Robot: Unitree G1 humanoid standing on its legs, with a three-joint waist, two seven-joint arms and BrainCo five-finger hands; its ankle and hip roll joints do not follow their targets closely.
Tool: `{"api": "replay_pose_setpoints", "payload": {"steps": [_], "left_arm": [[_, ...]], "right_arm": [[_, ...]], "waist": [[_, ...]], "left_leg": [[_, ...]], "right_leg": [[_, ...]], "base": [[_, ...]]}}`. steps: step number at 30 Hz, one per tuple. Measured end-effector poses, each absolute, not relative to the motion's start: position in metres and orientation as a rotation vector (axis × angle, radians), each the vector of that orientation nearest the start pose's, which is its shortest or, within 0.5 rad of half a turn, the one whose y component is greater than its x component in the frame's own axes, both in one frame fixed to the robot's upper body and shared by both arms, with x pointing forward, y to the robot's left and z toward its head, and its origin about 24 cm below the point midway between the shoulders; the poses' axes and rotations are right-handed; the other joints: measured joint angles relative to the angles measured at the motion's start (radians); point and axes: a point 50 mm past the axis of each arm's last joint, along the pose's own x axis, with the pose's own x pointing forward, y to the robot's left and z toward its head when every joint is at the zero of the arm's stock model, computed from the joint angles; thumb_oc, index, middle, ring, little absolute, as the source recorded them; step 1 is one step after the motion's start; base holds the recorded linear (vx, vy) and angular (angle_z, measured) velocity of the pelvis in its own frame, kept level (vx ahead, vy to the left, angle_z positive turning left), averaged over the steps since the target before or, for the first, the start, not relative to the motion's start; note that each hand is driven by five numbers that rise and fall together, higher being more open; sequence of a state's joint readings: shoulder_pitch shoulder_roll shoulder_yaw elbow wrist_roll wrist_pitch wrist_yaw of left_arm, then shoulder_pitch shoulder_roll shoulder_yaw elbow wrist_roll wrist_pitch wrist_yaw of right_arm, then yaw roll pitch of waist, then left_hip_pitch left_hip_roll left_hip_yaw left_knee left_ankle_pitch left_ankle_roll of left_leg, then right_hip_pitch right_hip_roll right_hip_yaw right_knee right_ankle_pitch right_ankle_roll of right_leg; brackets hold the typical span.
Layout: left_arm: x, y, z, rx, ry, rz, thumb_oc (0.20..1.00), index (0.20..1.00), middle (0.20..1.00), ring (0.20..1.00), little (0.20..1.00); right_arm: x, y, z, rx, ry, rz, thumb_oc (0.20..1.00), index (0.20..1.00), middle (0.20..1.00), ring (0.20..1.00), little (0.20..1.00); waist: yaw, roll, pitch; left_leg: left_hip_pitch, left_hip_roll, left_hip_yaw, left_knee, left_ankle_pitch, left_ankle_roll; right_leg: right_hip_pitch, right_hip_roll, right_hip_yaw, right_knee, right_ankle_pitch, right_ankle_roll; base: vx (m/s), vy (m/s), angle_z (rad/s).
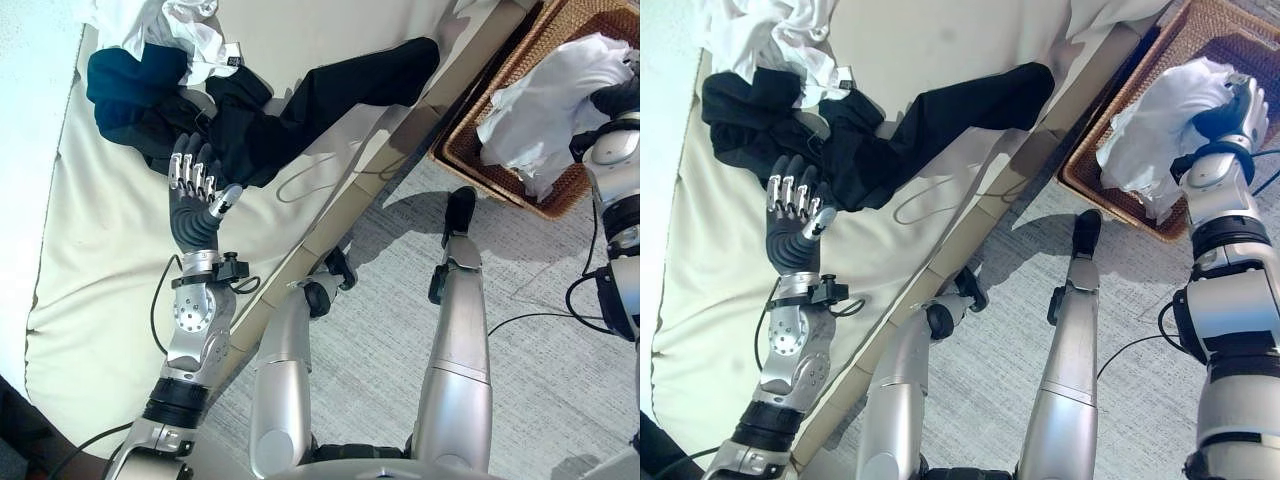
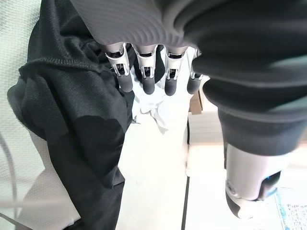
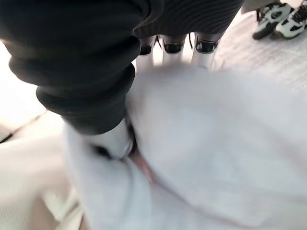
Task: Pick up clothes into the bucket
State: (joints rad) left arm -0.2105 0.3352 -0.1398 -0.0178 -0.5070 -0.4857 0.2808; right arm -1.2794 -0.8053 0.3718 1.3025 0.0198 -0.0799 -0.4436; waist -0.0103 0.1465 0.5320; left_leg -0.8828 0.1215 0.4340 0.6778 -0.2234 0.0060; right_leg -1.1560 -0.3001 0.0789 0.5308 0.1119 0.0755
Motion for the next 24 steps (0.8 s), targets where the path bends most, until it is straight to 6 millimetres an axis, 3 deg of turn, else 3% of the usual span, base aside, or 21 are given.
{"api": "replay_pose_setpoints", "payload": {"steps": [8, 19, 22, 24], "left_arm": [[0.275, 0.186, 0.139, -0.311, -0.582, 0.108, 1.000, 1.000, 1.000, 1.000, 1.000], [0.276, 0.186, 0.141, -0.325, -0.583, 0.119, 1.000, 1.000, 1.000, 1.000, 1.000], [0.278, 0.186, 0.142, -0.329, -0.588, 0.127, 1.000, 1.000, 1.000, 1.000, 1.000], [0.279, 0.186, 0.142, -0.330, -0.587, 0.136, 1.000, 1.000, 1.000, 1.000, 1.000]], "right_arm": [[0.374, -0.342, 0.284, -0.745, -0.185, -0.829, 1.000, 1.000, 1.000, 1.000, 1.000], [0.375, -0.344, 0.274, -0.670, -0.142, -0.838, 1.000, 1.000, 1.000, 1.000, 1.000], [0.383, -0.325, 0.258, -0.638, -0.182, -0.766, 1.000, 1.000, 1.000, 1.000, 1.000], [0.388, -0.295, 0.244, -0.630, -0.279, -0.649, 1.000, 1.000, 1.000, 1.000, 1.000]], "waist": [[-0.001, 0.000, 0.000], [-0.007, 0.003, -0.002], [-0.024, 0.003, -0.002], [-0.034, 0.002, -0.003]], "left_leg": [[0.002, -0.002, -0.002, -0.004, 0.005, -0.001], [0.056, 0.001, -0.010, -0.031, 0.008, 0.003], [0.090, 0.004, -0.037, -0.044, 0.012, 0.000], [0.134, 0.000, -0.057, -0.075, 0.026, -0.001]], "right_leg": [[0.005, -0.001, -0.002, -0.002, 0.004, 0.001], [0.081, -0.003, -0.021, -0.046, 0.013, 0.005], [0.141, -0.003, -0.056, -0.062, 0.016, 0.008], [0.200, -0.007, -0.084, -0.082, 0.013, 0.013]], "base": [[0.00, 0.000, 0.00], [0.00, -0.006, 0.00], [-0.05, -0.055, 0.12], [-0.01, -0.083, 0.21]]}}
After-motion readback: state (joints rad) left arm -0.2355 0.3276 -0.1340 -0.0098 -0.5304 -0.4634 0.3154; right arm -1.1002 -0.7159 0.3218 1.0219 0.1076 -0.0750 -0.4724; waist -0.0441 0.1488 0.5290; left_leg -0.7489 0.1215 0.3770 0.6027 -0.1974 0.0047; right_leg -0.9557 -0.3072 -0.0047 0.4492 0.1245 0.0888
